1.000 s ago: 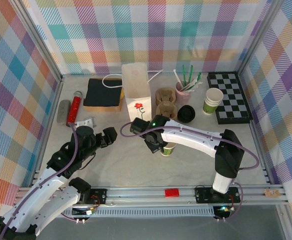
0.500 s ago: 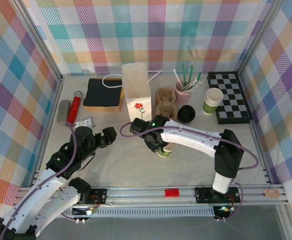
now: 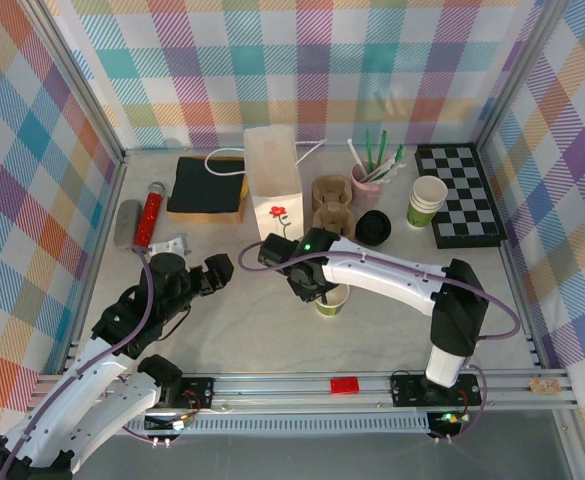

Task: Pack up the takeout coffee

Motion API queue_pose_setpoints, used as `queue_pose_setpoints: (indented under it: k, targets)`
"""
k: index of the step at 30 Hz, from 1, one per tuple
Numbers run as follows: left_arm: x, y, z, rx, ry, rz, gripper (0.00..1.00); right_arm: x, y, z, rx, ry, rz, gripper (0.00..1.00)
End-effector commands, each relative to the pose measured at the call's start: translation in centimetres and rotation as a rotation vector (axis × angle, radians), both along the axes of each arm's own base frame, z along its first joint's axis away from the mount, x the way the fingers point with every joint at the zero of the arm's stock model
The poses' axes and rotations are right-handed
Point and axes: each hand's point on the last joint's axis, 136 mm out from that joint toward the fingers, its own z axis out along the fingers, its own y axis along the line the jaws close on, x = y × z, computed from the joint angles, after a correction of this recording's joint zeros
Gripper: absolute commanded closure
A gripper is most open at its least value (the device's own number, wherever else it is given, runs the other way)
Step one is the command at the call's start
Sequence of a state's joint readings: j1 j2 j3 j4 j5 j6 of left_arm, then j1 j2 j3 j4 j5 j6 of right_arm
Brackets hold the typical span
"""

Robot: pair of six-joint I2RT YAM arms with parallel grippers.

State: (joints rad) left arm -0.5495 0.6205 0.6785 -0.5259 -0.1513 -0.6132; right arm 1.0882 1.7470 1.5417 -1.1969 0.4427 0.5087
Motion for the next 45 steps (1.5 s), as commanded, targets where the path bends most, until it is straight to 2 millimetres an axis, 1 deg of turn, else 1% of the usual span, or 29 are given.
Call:
queue_pose_setpoints:
  k: [1, 5, 7, 10, 13, 16, 18, 21, 23, 25, 31, 34, 38, 41, 45]
  targets:
    - [-0.1, 0.0, 1.1, 0.004, -0.014, -0.003, 0.12, -0.5, 0.3, 2.8, 0.063, -0.014, 0.020, 0.59]
    - [-0.1, 0.0, 1.2, 0.005, -0.015, -0.004, 0.12, -0.5, 0.4, 4.1, 0.101, -0.025, 0.018, 0.56]
    - [-0.2, 0.0, 1.4, 0.004, -0.018, -0.006, 0.12, 0.0, -0.4, 4.8, 0.104, -0.051, -0.007, 0.52]
    - [-0.3, 0.0, 1.7, 0.007, -0.024, -0.013, 0.12, 1.3, -2.2, 5.8, 0.147, -0.058, -0.059, 0.52]
    - [-0.5, 0.1, 2.0, 0.014, -0.030, -0.020, 0.12, 3.2, -4.9, 6.6, 0.202, -0.080, -0.135, 0.52]
    - [-0.6, 0.2, 2.1, 0.016, -0.032, -0.021, 0.12, 5.3, -8.3, 7.0, 0.251, -0.105, -0.232, 0.52]
    - [-0.7, 0.2, 2.0, 0.013, -0.031, -0.024, 0.12, 6.7, -10.2, 6.9, 0.278, -0.115, -0.293, 0.53]
    - [-0.7, 0.0, 1.9, 0.010, -0.025, -0.029, 0.12, 9.1, -13.1, 6.3, 0.308, -0.121, -0.405, 0.54]
    - [-0.7, 0.0, 1.8, 0.010, -0.023, -0.029, 0.12, 10.4, -14.0, 5.5, 0.333, -0.114, -0.454, 0.55]
    - [-0.7, 0.0, 1.8, 0.010, -0.023, -0.028, 0.12, 11.7, -14.3, 4.8, 0.355, -0.105, -0.490, 0.56]
    - [-0.9, 0.3, 1.8, 0.017, -0.021, -0.021, 0.12, 15.4, -14.6, 2.9, 0.389, -0.091, -0.591, 0.57]
    - [-1.0, 0.5, 1.7, 0.022, -0.017, -0.018, 0.12, 17.2, -14.4, 2.1, 0.412, -0.088, -0.629, 0.58]
    - [-1.1, 0.7, 1.7, 0.029, -0.020, -0.012, 0.12, 18.8, -14.4, 1.4, 0.414, -0.104, -0.674, 0.58]
    - [-1.3, 1.0, 1.7, 0.034, -0.021, -0.007, 0.12, 19.7, -14.4, 1.1, 0.415, -0.115, -0.699, 0.58]
    - [-1.3, 1.1, 1.6, 0.038, -0.021, -0.004, 0.12, 20.6, -14.4, 0.0, 0.419, -0.102, -0.726, 0.57]
